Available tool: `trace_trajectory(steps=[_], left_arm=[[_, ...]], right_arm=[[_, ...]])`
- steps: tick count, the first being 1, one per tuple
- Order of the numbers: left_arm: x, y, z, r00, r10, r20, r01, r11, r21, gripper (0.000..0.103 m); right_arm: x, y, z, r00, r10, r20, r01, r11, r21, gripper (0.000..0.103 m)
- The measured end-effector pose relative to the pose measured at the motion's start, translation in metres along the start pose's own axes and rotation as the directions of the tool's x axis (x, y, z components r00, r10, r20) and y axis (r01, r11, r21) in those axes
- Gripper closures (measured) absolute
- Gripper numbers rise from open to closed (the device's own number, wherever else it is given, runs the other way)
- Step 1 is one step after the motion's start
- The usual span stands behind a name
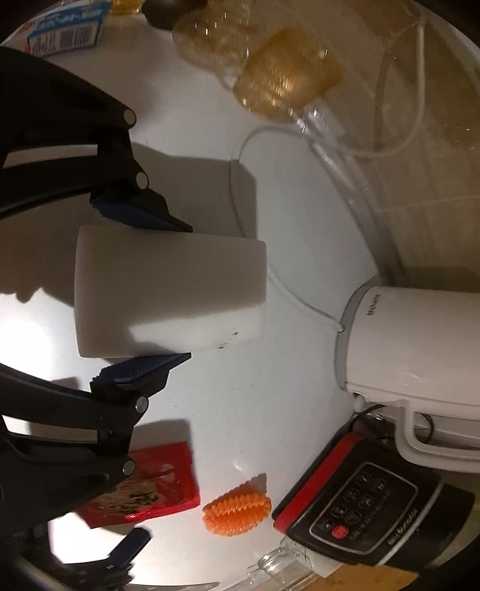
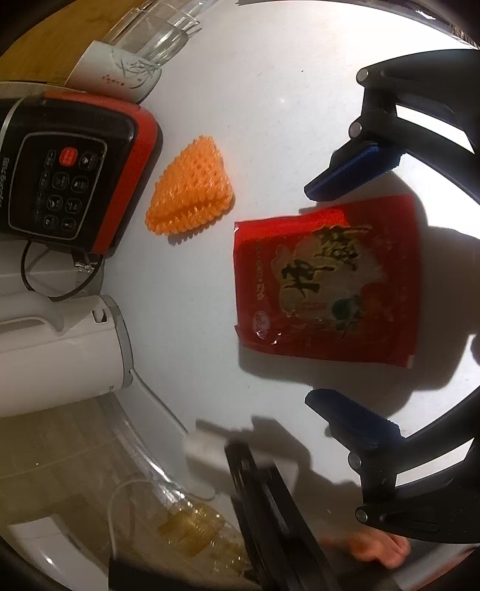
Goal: Collect trash
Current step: 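Grasp the white sponge block with the left gripper while the right grasps the red snack packet, then carry both over the green basket and open both grippers to drop them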
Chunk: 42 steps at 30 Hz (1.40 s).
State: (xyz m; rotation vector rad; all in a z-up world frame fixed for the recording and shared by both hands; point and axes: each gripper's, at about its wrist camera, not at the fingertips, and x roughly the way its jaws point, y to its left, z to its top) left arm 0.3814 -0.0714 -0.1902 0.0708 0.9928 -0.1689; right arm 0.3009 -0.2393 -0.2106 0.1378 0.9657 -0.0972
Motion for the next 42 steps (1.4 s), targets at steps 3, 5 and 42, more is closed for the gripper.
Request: trace_trajectory(steps=[3, 5, 42], left_arm=[[-0.019, 0.004, -0.006, 1.000, -0.018, 0.022, 0.018, 1.000, -0.011, 0.045], [-0.030, 0.006, -0.010, 0.999, -0.024, 0.036, 0.025, 1.000, -0.011, 0.044], [-0.217, -0.073, -0.202, 0.991, -0.131, 0.031, 0.129, 0.990, 0.056, 0.044]], right_arm=[[0.008, 0.002, 0.002, 1.000, -0.008, -0.016, 0.008, 1.000, 0.005, 0.002], [0.013, 0.003, 0.003, 0.999, -0.015, -0.032, 0.015, 1.000, 0.011, 0.004], [-0.212, -0.070, -0.169, 0.994, 0.108, 0.027, -0.106, 0.993, -0.059, 0.084]])
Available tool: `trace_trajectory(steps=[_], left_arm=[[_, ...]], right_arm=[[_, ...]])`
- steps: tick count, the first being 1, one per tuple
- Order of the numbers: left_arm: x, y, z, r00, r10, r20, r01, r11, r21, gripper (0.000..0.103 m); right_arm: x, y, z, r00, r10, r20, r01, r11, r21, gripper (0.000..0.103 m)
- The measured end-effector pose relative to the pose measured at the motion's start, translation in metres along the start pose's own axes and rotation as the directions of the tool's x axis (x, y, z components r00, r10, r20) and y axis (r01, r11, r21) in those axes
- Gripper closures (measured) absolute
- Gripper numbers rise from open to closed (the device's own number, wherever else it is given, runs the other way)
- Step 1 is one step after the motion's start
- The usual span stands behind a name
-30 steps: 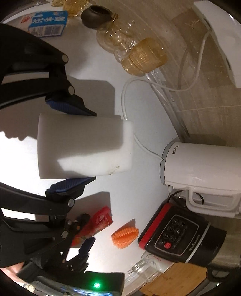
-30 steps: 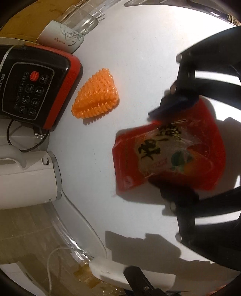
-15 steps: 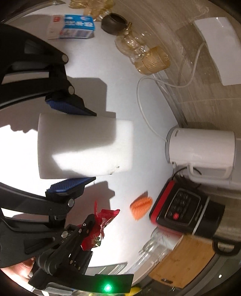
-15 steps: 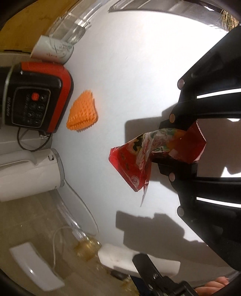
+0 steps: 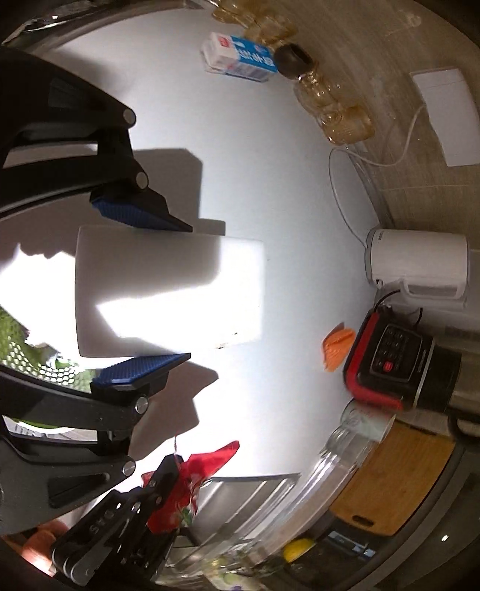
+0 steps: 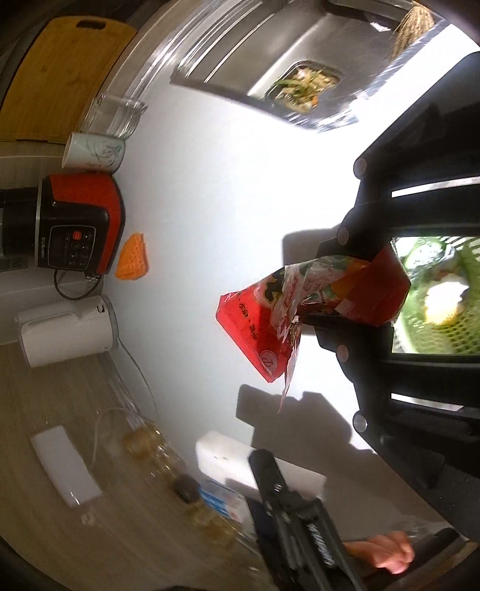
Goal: Collect trash
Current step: 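Carry both over the green basket and open both grippers to drop them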
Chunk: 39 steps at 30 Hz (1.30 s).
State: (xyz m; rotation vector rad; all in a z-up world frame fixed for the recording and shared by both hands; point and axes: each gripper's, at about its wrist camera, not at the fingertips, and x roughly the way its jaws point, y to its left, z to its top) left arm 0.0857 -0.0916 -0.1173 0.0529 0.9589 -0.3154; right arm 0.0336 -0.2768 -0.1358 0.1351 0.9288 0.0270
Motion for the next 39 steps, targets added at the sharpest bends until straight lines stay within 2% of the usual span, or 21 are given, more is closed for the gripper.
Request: trace_trajectory(steps=[9, 16, 21, 32, 33, 36, 38, 39], left_arm=[[-0.035, -0.028, -0.070, 0.999, -0.007, -0.040, 0.008, 1.000, 0.022, 0.044], [-0.044, -0.052, -0.119, 0.996, -0.005, -0.086, 0.008, 0.999, 0.042, 0.044], [-0.043, -0.067, -0.142, 0.993, -0.009, -0.114, 0.013, 0.999, 0.029, 0.044], [-0.043, -0.077, -0.153, 0.992, 0.005, -0.123, -0.001, 1.000, 0.029, 0.044], [-0.043, -0.077, -0.153, 0.992, 0.007, -0.122, -0.004, 1.000, 0.029, 0.044], [-0.042, -0.077, -0.154, 0.992, 0.013, -0.124, -0.009, 1.000, 0.030, 0.044], [-0.041, -0.077, -0.155, 0.992, 0.016, -0.127, -0.012, 0.999, 0.030, 0.044], [-0.040, -0.076, -0.155, 0.991, 0.016, -0.130, -0.012, 0.999, 0.031, 0.044]], right_arm=[[-0.057, -0.014, -0.084, 0.999, 0.026, -0.037, -0.028, 0.998, -0.060, 0.083], [-0.065, -0.014, -0.131, 0.994, 0.062, -0.089, -0.070, 0.994, -0.087, 0.083], [-0.059, -0.016, -0.150, 0.991, 0.069, -0.118, -0.081, 0.991, -0.103, 0.082], [-0.033, -0.024, -0.164, 0.980, 0.100, -0.171, -0.124, 0.983, -0.136, 0.078], [-0.029, -0.022, -0.166, 0.979, 0.100, -0.178, -0.126, 0.982, -0.140, 0.076], [-0.017, -0.019, -0.173, 0.972, 0.111, -0.209, -0.143, 0.979, -0.144, 0.061], [-0.010, -0.018, -0.177, 0.968, 0.115, -0.222, -0.148, 0.979, -0.138, 0.039], [-0.007, -0.018, -0.178, 0.967, 0.109, -0.231, -0.142, 0.981, -0.132, 0.036]])
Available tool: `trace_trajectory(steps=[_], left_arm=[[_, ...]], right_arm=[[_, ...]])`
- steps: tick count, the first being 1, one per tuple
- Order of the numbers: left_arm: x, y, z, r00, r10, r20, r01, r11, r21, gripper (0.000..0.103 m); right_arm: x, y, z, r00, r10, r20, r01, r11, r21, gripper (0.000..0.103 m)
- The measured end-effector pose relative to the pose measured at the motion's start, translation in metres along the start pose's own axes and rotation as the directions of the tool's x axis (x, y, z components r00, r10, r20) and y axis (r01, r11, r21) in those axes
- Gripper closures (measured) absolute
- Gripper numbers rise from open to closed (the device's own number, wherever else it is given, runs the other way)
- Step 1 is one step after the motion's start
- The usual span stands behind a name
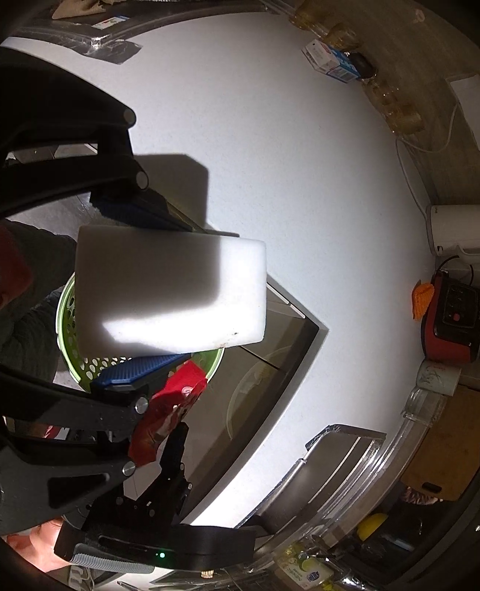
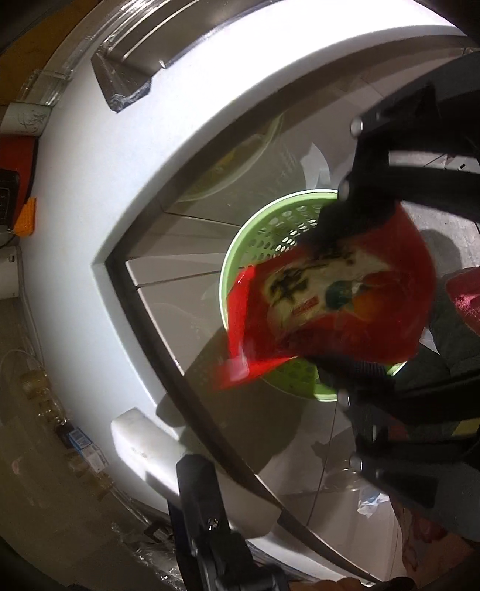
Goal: Collect trash
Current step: 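Carry both over the green basket and open both grippers to drop them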
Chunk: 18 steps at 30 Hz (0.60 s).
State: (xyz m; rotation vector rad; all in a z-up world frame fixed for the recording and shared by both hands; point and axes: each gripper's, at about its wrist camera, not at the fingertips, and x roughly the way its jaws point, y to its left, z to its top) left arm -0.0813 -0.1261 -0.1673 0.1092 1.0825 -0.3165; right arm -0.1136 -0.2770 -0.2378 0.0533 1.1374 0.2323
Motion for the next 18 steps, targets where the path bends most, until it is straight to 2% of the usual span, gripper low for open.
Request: trace_trajectory(steps=[3, 5, 7, 13, 18], left_arm=[[0.002, 0.000, 0.000, 1.000, 0.003, -0.006, -0.003, 1.000, 0.003, 0.044], [0.003, 0.001, 0.001, 1.000, 0.002, -0.012, -0.002, 1.000, 0.002, 0.044], [0.004, 0.001, 0.000, 1.000, 0.000, -0.016, 0.000, 1.000, 0.006, 0.044], [0.011, -0.001, 0.000, 0.999, -0.012, -0.036, 0.013, 1.000, 0.018, 0.044], [0.022, -0.009, -0.003, 0.997, -0.026, -0.069, 0.028, 0.999, 0.038, 0.044]], right_arm=[[0.004, -0.002, 0.000, 1.000, 0.004, -0.016, -0.004, 1.000, 0.009, 0.032], [0.002, -0.003, 0.001, 1.000, 0.004, -0.013, -0.004, 1.000, 0.018, 0.023], [-0.004, -0.005, 0.003, 1.000, 0.003, 0.002, -0.003, 1.000, 0.024, 0.020], [-0.028, -0.020, 0.011, 0.998, 0.017, 0.058, -0.021, 0.997, 0.076, 0.018], [-0.056, -0.033, 0.016, 0.993, -0.022, 0.119, 0.009, 0.994, 0.105, 0.013]])
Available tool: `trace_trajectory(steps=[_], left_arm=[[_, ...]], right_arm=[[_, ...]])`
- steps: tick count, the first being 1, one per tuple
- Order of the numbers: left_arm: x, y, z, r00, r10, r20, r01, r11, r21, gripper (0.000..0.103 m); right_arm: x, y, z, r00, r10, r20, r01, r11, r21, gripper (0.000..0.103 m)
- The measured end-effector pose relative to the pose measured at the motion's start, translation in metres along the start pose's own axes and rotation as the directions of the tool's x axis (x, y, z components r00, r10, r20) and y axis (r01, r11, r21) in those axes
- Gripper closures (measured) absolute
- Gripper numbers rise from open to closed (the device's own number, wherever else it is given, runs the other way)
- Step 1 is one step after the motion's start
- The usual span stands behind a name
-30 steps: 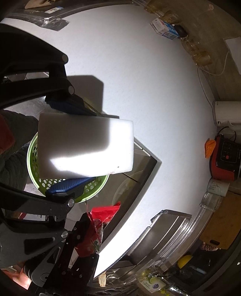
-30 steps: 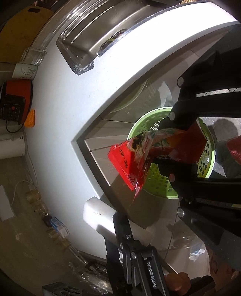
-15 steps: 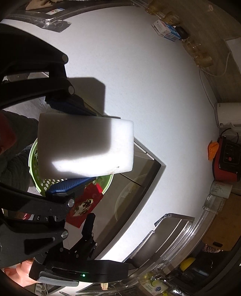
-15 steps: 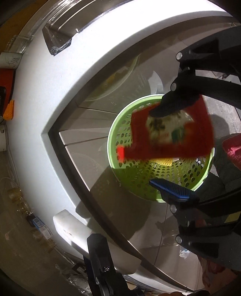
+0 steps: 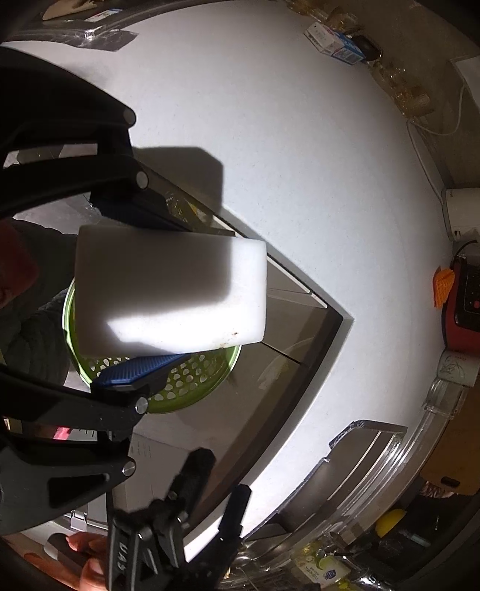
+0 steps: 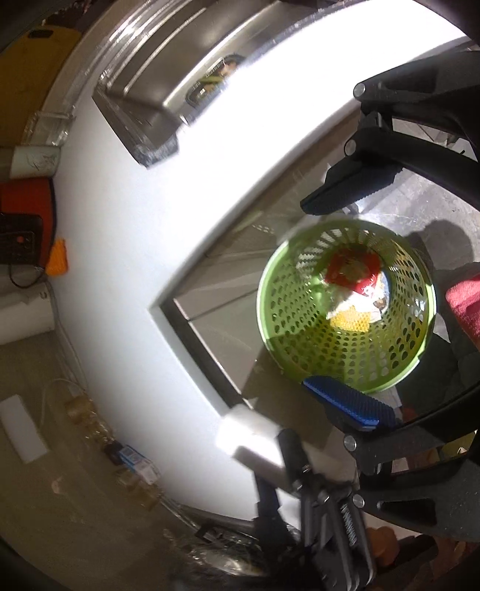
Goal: Collect trash
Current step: 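Carry both over the green basket and open both grippers to drop them, then move the left gripper toward the milk carton while the right moves toward the orange foam net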
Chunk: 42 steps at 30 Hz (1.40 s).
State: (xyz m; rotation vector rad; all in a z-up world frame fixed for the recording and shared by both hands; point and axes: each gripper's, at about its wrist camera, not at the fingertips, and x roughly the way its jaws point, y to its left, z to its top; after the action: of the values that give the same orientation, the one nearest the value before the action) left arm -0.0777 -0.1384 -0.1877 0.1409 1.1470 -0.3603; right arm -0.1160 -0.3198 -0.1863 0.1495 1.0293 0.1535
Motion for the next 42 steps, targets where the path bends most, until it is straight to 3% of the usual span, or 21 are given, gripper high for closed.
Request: trace_trajectory(steps=[11, 15, 21, 33, 42], left_arm=[[0.017, -0.020, -0.006, 0.996, -0.052, -0.070, 0.054, 0.998, 0.032, 0.043], [0.016, -0.021, -0.007, 0.996, -0.052, -0.070, 0.055, 0.998, 0.030, 0.023], [0.012, -0.021, -0.004, 0.997, -0.051, -0.061, 0.053, 0.998, 0.030, 0.013], [0.005, 0.001, 0.018, 0.999, -0.022, -0.032, 0.022, 1.000, 0.020, 0.011], [-0.003, 0.044, 0.066, 0.998, 0.046, 0.032, -0.045, 0.999, -0.027, 0.011]], right_arm=[[-0.019, -0.024, 0.008, 0.998, -0.043, 0.045, 0.041, 0.998, 0.043, 0.012], [-0.021, -0.025, 0.005, 0.998, -0.045, 0.042, 0.043, 0.998, 0.045, 0.012], [-0.022, -0.024, 0.004, 0.998, -0.047, 0.041, 0.045, 0.998, 0.047, 0.012], [-0.018, -0.024, 0.023, 0.996, -0.053, 0.066, 0.049, 0.997, 0.061, 0.009], [0.002, -0.004, 0.082, 0.993, -0.043, 0.110, 0.041, 0.999, 0.018, 0.009]])
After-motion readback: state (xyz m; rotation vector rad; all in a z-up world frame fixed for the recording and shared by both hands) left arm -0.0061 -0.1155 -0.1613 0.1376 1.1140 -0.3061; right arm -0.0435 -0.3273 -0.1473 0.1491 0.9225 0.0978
